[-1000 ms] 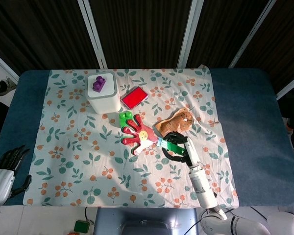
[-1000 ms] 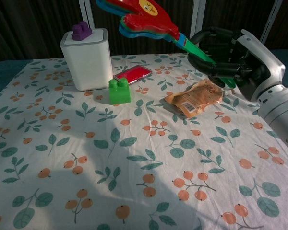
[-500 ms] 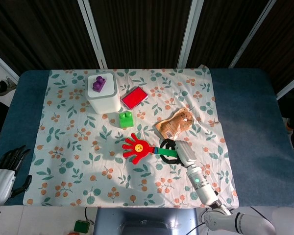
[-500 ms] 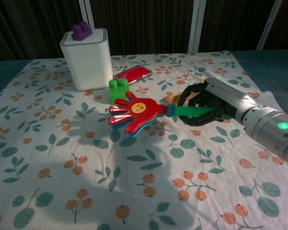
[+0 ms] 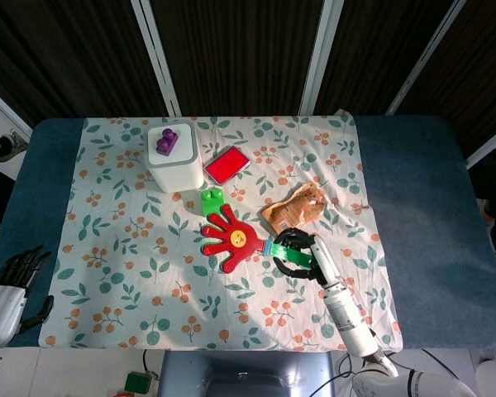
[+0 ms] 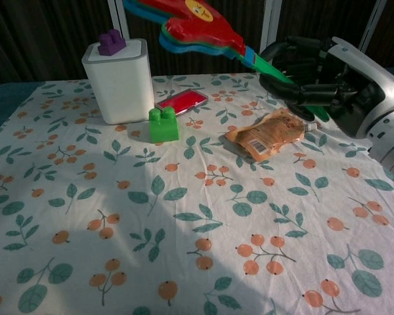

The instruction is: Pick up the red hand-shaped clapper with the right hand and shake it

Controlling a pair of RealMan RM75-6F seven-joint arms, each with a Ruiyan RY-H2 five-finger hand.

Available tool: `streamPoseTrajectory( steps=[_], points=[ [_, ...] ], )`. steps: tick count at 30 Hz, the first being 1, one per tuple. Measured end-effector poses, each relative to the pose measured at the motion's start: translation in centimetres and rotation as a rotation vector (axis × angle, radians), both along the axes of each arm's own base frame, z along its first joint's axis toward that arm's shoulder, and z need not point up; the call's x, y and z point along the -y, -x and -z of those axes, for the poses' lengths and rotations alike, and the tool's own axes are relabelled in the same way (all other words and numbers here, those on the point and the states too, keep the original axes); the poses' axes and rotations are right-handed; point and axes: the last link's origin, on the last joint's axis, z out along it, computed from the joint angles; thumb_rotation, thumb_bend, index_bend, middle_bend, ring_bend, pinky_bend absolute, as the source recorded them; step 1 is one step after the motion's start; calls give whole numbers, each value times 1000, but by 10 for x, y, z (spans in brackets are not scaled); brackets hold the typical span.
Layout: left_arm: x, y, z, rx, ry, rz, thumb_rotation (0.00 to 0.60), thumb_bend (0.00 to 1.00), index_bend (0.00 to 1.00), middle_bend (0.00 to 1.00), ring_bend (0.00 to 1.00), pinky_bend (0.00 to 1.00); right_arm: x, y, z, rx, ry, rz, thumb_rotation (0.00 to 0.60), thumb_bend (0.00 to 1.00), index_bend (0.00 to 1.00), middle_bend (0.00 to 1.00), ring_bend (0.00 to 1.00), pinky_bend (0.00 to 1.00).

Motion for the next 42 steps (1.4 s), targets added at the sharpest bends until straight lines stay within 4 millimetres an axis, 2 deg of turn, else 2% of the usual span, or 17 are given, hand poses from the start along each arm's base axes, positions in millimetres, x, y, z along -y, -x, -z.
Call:
streamPoseTrajectory(
  steps=[3, 6, 14, 17, 23, 28, 31, 32, 34, 35, 36, 37, 39, 42],
  points=[
    [-1, 0, 0, -1, 1, 1, 600, 438, 49, 0, 0, 104, 1, 3, 0, 42, 3, -2, 600, 611, 924, 814, 907, 1000],
    [-2, -1, 2, -4, 5, 3, 600, 439, 53, 0, 0, 104, 6, 5, 7, -23, 13, 0, 600, 611, 926, 816, 910, 1000],
    [-2, 0, 1, -2, 3, -6, 600, 439, 52, 0, 0, 104, 21, 7, 40, -435, 48, 6, 600, 611, 929, 818, 912, 1000],
    [-1, 1, 0, 1, 2, -5, 600, 439, 52, 0, 0, 104, 22, 5, 49, -529, 41, 7, 600, 611, 929, 818, 912, 1000],
    [-1, 0, -1, 3, 3, -2, 600, 440, 52, 0, 0, 105, 22, 4, 54, -533, 7, 17, 600, 611, 927, 818, 909, 1000],
    [-1, 0, 0, 1, 6, -1, 600, 441, 52, 0, 0, 105, 22, 11, 61, -631, -26, 27, 600, 611, 874, 818, 842, 962],
    [-1, 0, 1, -1, 8, -3, 600, 440, 52, 0, 0, 109, 22, 15, 67, -717, -36, 18, 600, 611, 788, 773, 758, 909],
    [-1, 0, 1, -1, 9, -3, 600, 440, 52, 0, 0, 112, 21, 16, 69, -750, -37, 11, 600, 611, 719, 727, 715, 866],
    [-1, 0, 0, 0, 7, -4, 600, 440, 52, 0, 0, 113, 21, 19, 71, -791, -30, 1, 600, 611, 471, 590, 578, 732],
    [-1, 0, 0, 1, 6, -4, 600, 440, 52, 0, 0, 113, 20, 20, 71, -811, -20, -2, 600, 606, 390, 542, 527, 685],
    [-1, 0, 0, 1, 5, -5, 600, 440, 52, 0, 0, 113, 20, 21, 71, -819, -12, -2, 600, 583, 267, 459, 435, 599],
    [-1, 1, 0, 2, 4, -5, 600, 440, 52, 1, 0, 113, 20, 21, 71, -825, -6, -2, 600, 568, 223, 425, 398, 563],
    [-1, 1, -1, 3, 4, -7, 600, 440, 52, 1, 0, 115, 20, 23, 69, -848, 7, -2, 600, 488, 98, 313, 273, 429],
    [-1, 1, -1, 3, 6, -12, 600, 439, 53, 1, 0, 122, 20, 25, 65, -901, 31, -4, 600, 400, 36, 229, 189, 328]
  ],
)
